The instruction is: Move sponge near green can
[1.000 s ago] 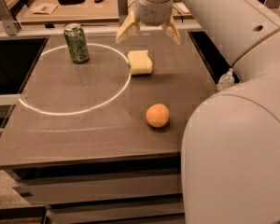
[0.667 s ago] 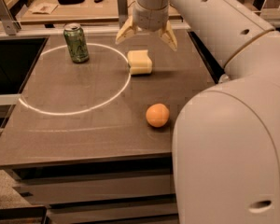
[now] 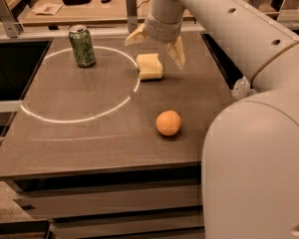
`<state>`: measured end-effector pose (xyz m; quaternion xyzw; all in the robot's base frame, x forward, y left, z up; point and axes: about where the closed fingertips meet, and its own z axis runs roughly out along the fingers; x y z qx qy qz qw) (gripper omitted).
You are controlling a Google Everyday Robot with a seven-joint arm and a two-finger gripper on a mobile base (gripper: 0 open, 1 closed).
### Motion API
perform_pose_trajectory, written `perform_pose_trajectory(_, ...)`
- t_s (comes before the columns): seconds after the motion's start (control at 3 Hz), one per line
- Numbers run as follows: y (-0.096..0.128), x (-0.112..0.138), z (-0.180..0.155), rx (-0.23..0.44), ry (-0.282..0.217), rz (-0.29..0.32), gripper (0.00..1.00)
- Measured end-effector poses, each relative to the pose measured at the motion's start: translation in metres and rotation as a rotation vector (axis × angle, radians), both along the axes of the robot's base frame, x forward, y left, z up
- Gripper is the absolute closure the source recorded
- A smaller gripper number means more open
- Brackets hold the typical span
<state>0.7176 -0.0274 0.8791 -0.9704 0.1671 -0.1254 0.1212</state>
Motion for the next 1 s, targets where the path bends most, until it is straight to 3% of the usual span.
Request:
perform_pose_trajectory(0.33, 0.014, -0.007, -0.013, -0.050, -0.013, 0.049, 0.00)
perform_pose_trajectory(1.0, 0.021, -0.022, -0.052, -0.232, -0.002, 0.170, 0.00)
